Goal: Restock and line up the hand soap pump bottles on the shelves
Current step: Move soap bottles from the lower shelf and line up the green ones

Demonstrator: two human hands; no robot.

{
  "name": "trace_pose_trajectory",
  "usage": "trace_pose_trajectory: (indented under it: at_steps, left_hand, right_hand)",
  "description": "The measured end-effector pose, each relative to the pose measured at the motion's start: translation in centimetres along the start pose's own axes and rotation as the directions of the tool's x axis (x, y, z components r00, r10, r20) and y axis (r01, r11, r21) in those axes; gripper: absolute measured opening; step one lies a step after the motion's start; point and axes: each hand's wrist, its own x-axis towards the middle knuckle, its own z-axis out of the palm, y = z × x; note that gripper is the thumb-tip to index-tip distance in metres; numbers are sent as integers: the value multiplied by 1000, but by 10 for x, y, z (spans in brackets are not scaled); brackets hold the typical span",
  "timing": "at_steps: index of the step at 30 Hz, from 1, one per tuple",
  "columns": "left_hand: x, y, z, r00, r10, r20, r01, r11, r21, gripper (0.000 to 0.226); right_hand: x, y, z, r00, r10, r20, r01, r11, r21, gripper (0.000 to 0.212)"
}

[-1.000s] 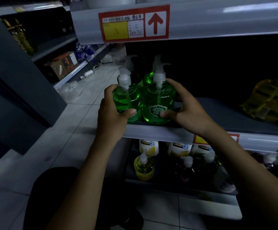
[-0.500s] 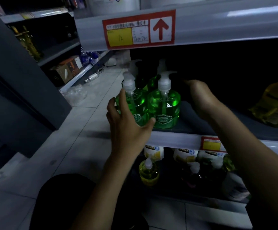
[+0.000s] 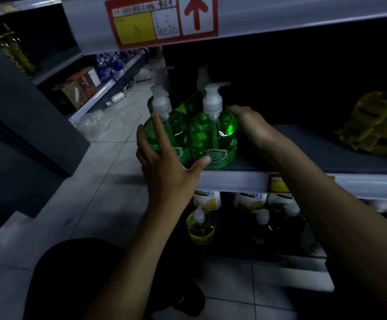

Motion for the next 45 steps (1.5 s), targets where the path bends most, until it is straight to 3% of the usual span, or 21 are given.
trace_pose_trajectory:
  at_steps: [3, 7, 10, 12, 13, 15, 16, 23, 29, 33, 40, 42, 44, 45]
  left_hand:
    - [1, -1, -3, 1000, 9, 1, -9, 1000, -6, 117]
    - [-1, -2, -5, 998, 46, -41, -49, 996, -79, 104]
    - [13, -4, -12, 994, -55, -91, 20, 938, -346, 79]
    - [44, -9, -19, 963, -260, -70, 167, 781, -601, 60]
    - [61, -12, -21, 933, -359, 22, 266, 646, -716, 54]
    - [85, -12, -24, 864, -407, 297, 448, 351, -823, 48]
    - [90, -11, -24, 843, -381, 380, 494, 271, -826, 46]
    - [104, -17, -20, 863, -232, 450, 505, 334, -796, 36]
    - [102, -30, -17, 858, -163, 487, 508, 404, -761, 36]
    - [102, -34, -16, 864, -126, 488, 493, 418, -763, 35]
    - [93, -27, -18, 862, -207, 462, 506, 403, -763, 35]
    - [84, -20, -17, 898, -344, 275, 421, 485, -767, 35]
    - [64, -11, -17, 902, -397, -172, 243, 795, -556, 30]
    - [49, -3, -19, 885, -274, -377, 103, 904, -415, 23]
  right_hand:
    - [-15, 1, -1, 996, 14, -89, -9, 999, 53, 17]
    - [-44, -7, -18, 990, -46, -134, 41, 998, -38, 32]
    - [-67, -8, -41, 981, -114, -158, 96, 989, -113, 29]
    - [-78, -6, -53, 981, -133, -141, 116, 986, -123, 27]
    - [-82, -4, -57, 984, -131, -122, 115, 985, -131, 28]
    - [-84, -2, -56, 988, -124, -89, 111, 984, -143, 33]
    - [-81, -1, -52, 990, -120, -80, 108, 985, -136, 36]
    - [-43, 8, 1, 1000, -22, -11, 20, 994, -110, 64]
    - [-29, 10, 16, 999, 41, -30, -40, 999, 25, 63]
    - [-34, 11, 15, 998, 47, -28, -47, 999, 3, 64]
    - [-56, 4, 5, 1000, -5, -9, 4, 985, -171, 60]
    - [-69, 2, -1, 996, -58, -67, 40, 970, -239, 57]
    - [-87, 0, -13, 979, -151, -135, 89, 920, -380, 50]
    - [-96, -1, -22, 969, -199, -146, 109, 876, -471, 44]
